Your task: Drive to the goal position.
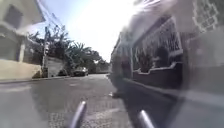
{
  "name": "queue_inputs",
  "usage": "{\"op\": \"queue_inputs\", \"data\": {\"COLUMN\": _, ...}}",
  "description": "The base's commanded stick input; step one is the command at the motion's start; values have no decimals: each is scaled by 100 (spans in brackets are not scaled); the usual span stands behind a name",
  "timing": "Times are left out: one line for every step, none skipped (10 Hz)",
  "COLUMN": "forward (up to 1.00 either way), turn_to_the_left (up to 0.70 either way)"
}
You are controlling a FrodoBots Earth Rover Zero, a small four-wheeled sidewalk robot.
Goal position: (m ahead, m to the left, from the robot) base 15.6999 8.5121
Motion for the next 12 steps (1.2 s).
{"op": "queue_inputs", "data": {"forward": 85, "turn_to_the_left": 0}}
{"op": "queue_inputs", "data": {"forward": 85, "turn_to_the_left": 0}}
{"op": "queue_inputs", "data": {"forward": 85, "turn_to_the_left": 0}}
{"op": "queue_inputs", "data": {"forward": 85, "turn_to_the_left": 0}}
{"op": "queue_inputs", "data": {"forward": 85, "turn_to_the_left": 0}}
{"op": "queue_inputs", "data": {"forward": 85, "turn_to_the_left": 0}}
{"op": "queue_inputs", "data": {"forward": 85, "turn_to_the_left": 0}}
{"op": "queue_inputs", "data": {"forward": 85, "turn_to_the_left": 0}}
{"op": "queue_inputs", "data": {"forward": 85, "turn_to_the_left": 0}}
{"op": "queue_inputs", "data": {"forward": 85, "turn_to_the_left": 0}}
{"op": "queue_inputs", "data": {"forward": 85, "turn_to_the_left": 0}}
{"op": "queue_inputs", "data": {"forward": 85, "turn_to_the_left": 0}}
